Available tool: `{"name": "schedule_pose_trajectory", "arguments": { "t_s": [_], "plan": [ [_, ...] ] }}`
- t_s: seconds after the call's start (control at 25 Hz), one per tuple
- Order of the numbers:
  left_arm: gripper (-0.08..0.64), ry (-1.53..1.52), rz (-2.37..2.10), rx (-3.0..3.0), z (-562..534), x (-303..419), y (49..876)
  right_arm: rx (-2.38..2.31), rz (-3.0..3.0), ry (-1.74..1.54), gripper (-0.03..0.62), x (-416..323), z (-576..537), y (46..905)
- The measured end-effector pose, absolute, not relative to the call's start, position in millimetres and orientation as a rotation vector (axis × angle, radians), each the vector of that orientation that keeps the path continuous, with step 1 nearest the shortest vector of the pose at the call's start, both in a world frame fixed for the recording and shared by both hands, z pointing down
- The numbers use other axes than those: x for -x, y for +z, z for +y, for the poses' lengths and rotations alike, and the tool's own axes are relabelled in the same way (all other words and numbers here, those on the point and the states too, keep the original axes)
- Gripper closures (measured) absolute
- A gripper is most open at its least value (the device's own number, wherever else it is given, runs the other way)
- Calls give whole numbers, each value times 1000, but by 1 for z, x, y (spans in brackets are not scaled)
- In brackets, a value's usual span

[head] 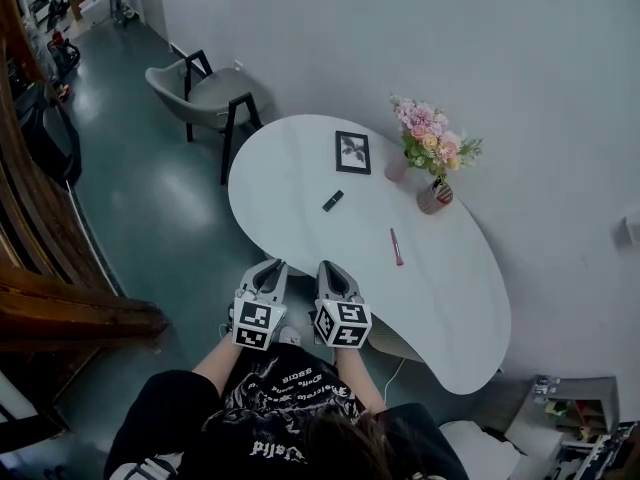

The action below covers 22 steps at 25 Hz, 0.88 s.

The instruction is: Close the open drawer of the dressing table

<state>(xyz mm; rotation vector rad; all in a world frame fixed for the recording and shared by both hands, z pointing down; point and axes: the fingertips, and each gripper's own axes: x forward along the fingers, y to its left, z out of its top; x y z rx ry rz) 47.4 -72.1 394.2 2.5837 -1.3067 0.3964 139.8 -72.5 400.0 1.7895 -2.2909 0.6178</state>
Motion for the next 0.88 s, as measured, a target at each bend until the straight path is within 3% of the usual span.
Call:
{"name": "schedule_pose_trajectory", "arguments": {
  "t_s": [0.88],
  "plan": [
    [529,382,-1272,-2593,-64,-62,396,-1746,-2316,555,566,-149,-66,400]
  ]
}}
